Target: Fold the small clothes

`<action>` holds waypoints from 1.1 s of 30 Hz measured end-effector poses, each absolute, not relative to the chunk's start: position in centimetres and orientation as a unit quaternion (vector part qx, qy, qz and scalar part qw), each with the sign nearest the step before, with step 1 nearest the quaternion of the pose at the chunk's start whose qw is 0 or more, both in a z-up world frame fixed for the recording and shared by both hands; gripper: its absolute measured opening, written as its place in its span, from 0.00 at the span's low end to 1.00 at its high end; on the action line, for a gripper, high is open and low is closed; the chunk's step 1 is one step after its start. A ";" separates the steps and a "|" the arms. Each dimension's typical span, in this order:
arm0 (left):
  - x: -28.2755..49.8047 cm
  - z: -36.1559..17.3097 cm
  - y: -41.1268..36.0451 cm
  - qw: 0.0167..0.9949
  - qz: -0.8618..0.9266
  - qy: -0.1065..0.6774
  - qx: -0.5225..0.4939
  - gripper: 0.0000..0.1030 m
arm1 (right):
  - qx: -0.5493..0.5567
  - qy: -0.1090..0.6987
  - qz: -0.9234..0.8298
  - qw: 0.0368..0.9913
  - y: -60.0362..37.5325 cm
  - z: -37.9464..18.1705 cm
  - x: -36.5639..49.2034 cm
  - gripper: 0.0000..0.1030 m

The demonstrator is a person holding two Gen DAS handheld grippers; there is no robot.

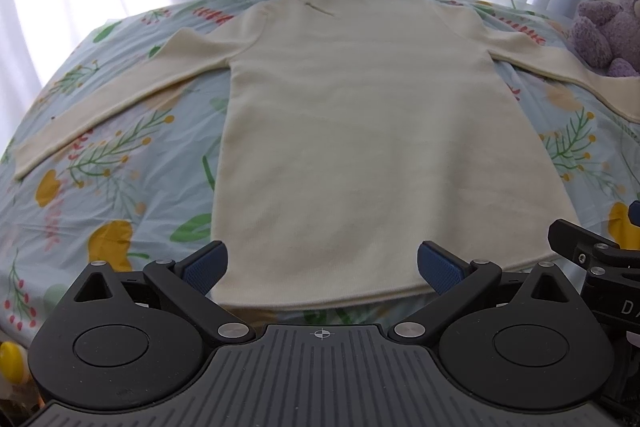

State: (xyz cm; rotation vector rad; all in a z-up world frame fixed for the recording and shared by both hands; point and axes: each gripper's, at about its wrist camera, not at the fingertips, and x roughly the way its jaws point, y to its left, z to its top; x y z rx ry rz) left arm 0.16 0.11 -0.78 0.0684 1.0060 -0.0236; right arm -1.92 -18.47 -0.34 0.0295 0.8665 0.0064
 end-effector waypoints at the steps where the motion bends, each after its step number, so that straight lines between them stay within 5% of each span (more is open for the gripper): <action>1: 0.1 -0.8 0.1 0.875 -0.011 0.482 0.032 1.00 | 0.015 0.420 0.003 0.907 -18.5 -0.3 -1.9 0.96; 33: 0.7 -1.0 0.4 0.872 -0.010 0.488 0.027 1.00 | 0.016 0.421 0.003 0.907 -18.6 -0.6 -1.8 0.96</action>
